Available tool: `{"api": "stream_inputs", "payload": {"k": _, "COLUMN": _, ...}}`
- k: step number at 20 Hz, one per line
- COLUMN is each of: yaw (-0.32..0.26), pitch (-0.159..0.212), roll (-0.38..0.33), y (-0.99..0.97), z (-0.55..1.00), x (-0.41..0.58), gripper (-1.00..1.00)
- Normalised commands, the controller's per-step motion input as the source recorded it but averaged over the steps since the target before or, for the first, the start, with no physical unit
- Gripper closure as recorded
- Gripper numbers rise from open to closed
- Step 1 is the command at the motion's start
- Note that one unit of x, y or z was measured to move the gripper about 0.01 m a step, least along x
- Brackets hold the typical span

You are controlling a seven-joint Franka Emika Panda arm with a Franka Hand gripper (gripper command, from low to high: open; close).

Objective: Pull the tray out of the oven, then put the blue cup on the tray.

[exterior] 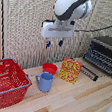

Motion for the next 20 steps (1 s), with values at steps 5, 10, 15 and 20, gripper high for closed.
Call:
{"api": "stream_inputs", "payload": {"k": 5, "yaw": 0.122, "pitch": 0.001, "roll": -0.247, "y": -0.07, "z": -0.04, "x": 0.000, "gripper": -1.00}}
{"api": "stream_inputs", "payload": {"k": 10, "yaw": 0.162, "pitch": -0.027, "roll": -0.307, "y": -0.14, "z": 0.00, "x": 0.000, "gripper": -1.00}}
{"api": "stream_inputs", "payload": {"k": 15, "yaw": 0.124, "pitch": -0.049, "roll": -0.289, "y": -0.32, "z": 0.00, "x": -0.013, "gripper": -1.00}}
{"api": "stream_inputs", "payload": {"k": 20, "yaw": 0.084, "pitch": -0.060, "roll": -0.273, "y": -0.49, "z": 0.03, "x": -0.043, "gripper": -1.00}}
